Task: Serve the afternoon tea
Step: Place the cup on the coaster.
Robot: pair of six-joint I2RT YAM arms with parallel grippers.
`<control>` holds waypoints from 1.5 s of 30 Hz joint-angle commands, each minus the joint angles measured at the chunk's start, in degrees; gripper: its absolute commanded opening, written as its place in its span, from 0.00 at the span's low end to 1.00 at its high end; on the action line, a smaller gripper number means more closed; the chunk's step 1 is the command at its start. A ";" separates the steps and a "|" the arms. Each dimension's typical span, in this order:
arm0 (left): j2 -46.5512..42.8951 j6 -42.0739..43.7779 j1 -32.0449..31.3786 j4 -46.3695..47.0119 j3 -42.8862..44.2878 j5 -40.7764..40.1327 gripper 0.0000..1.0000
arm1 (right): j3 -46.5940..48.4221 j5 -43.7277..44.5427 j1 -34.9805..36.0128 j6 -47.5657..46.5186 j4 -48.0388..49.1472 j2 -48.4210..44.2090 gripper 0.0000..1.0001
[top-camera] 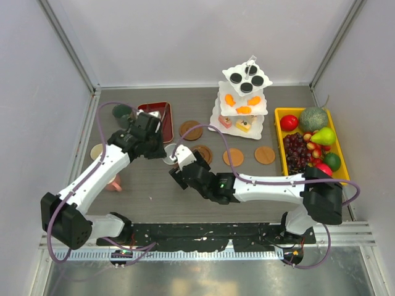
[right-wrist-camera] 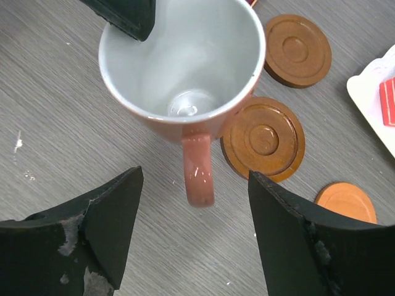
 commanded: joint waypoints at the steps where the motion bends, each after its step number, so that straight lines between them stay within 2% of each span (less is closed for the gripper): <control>1: -1.40 -1.94 -1.60 3.90 2.88 -0.40 0.00 | 3.17 3.62 0.31 0.83 3.43 2.05 0.71; 5: -2.72 -2.03 -2.49 3.37 2.71 -1.01 0.00 | 3.96 3.79 0.31 0.48 3.52 3.55 0.52; 11: -4.13 -1.42 -2.66 3.37 2.62 0.21 0.00 | 3.70 4.06 0.31 0.65 3.08 3.55 0.13; 13: -4.83 -0.89 -2.66 3.45 3.06 0.83 0.09 | 2.91 4.23 0.31 0.66 3.34 2.85 0.05; 17: -6.94 0.25 -2.49 3.54 3.67 1.89 0.35 | 0.10 4.50 0.31 0.66 4.13 0.13 0.05; 19: -8.34 0.87 -1.96 3.46 4.03 3.63 0.54 | -1.92 5.46 0.22 0.48 4.84 -1.98 0.05; 21: -10.01 1.22 -0.47 3.54 3.94 5.22 0.68 | -3.94 6.43 0.04 0.57 5.02 -4.26 0.05; 26: -16.16 1.92 6.02 6.61 0.35 12.86 0.88 | -10.45 7.49 -1.36 1.09 5.54 -12.51 0.05; 31: -21.35 4.38 15.33 8.20 -4.40 22.79 0.99 | -18.52 7.58 -5.93 1.62 5.55 -22.10 0.05; 35: -24.42 7.10 22.81 8.46 -9.06 29.48 0.99 | -24.93 4.77 -13.13 3.03 4.93 -32.37 0.05; 40: -29.96 7.28 23.53 12.85 -18.11 24.58 0.99 | -31.09 6.16 -21.21 2.59 4.31 -40.91 0.05; 45: -31.81 10.27 23.53 12.68 -21.81 17.72 0.99 | -34.09 3.97 -30.35 3.12 4.14 -45.75 0.05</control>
